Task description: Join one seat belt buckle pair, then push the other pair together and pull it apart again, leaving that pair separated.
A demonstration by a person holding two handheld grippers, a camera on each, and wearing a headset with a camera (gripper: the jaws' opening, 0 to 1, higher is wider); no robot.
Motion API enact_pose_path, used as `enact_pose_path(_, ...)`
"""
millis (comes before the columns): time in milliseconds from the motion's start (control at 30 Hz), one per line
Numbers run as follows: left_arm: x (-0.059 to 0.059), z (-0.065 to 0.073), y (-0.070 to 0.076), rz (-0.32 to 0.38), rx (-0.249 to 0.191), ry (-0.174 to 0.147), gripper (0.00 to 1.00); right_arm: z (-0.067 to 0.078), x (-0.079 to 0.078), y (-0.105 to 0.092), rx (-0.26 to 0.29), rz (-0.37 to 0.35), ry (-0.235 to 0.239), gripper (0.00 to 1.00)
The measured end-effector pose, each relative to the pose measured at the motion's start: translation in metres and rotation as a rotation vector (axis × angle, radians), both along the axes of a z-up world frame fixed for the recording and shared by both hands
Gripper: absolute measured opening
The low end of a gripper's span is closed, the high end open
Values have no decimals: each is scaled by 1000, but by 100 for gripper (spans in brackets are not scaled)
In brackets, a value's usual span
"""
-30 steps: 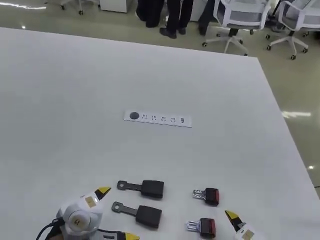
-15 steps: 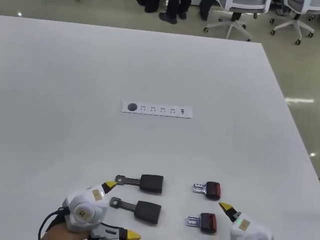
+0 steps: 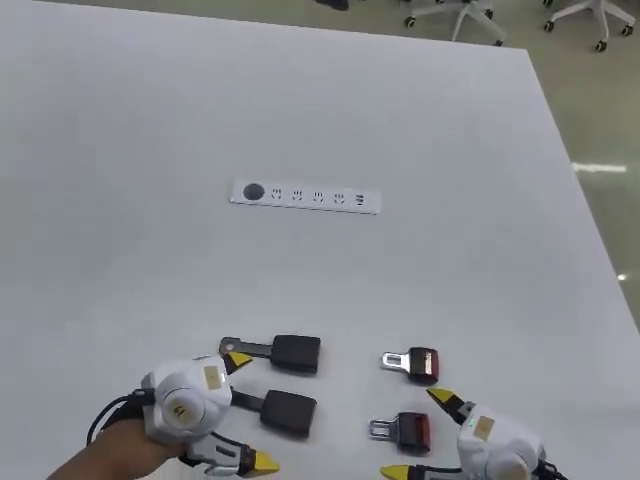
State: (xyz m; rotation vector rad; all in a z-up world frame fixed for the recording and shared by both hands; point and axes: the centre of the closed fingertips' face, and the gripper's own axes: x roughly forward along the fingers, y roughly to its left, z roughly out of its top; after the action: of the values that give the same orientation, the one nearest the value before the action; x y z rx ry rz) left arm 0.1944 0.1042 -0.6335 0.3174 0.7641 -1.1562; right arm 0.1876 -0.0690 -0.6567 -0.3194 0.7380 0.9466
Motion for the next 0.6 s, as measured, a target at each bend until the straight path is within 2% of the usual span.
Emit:
enact_pose_path(133, 1, -6, -3, -31, 9, 1, 91, -8, -2, 0, -3, 32, 32, 75)
enact_pose_path(267, 2, -12, -5, -64, 18, 1, 88, -5, -4, 4, -8, 60, 46, 74)
enact_pose_path(400, 2, -19, -9, -110, 26, 6, 83, -11, -4, 0, -27, 92, 61, 70)
enact_pose_path(600, -1, -34, -13, -194, 66, 5, 78, -15, -3, -4, -38, 124, 73, 66)
